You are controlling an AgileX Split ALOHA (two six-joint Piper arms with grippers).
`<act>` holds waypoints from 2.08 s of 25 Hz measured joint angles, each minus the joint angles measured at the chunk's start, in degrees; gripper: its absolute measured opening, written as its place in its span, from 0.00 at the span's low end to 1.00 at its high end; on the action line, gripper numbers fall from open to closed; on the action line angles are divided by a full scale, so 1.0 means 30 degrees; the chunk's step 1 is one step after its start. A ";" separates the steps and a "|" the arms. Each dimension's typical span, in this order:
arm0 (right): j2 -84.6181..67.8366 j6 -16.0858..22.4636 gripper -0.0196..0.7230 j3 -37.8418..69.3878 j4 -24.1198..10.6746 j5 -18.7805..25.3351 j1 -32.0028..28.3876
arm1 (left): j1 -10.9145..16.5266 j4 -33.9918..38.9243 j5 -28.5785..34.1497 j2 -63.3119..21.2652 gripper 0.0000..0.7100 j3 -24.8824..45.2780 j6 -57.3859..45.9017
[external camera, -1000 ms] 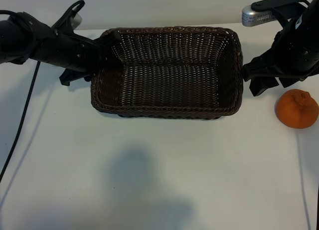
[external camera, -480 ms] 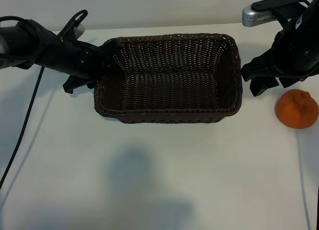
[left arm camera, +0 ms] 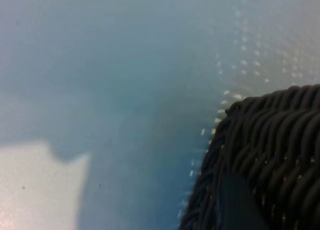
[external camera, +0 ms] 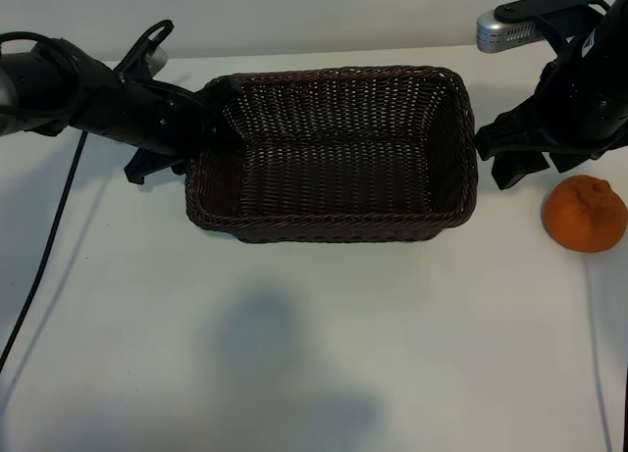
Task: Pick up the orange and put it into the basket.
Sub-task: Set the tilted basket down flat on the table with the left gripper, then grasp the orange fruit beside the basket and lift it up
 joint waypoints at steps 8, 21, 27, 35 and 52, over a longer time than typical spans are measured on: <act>0.0000 0.0000 0.81 0.0000 0.0000 0.0121 0.0000 | 0.0000 -0.0168 0.0973 -0.0336 0.84 -0.0021 0.0345; 0.0000 0.0000 0.81 0.0000 0.0000 0.0143 0.0000 | 0.0000 0.3734 0.3263 -0.4928 0.94 -0.0021 0.0386; 0.0000 0.0000 0.81 0.0000 0.0000 0.0143 0.0000 | 0.0000 0.5804 0.4182 -0.7720 0.91 -0.0021 0.0443; 0.0000 0.0000 0.81 0.0000 0.0000 0.0162 0.0000 | 0.0658 1.1551 0.6283 -1.1408 0.88 -0.0021 -0.0684; 0.0000 -0.0021 0.81 -0.0024 0.0000 0.0187 0.0000 | 0.6217 1.3243 1.1570 -1.8847 0.84 -0.0037 0.0397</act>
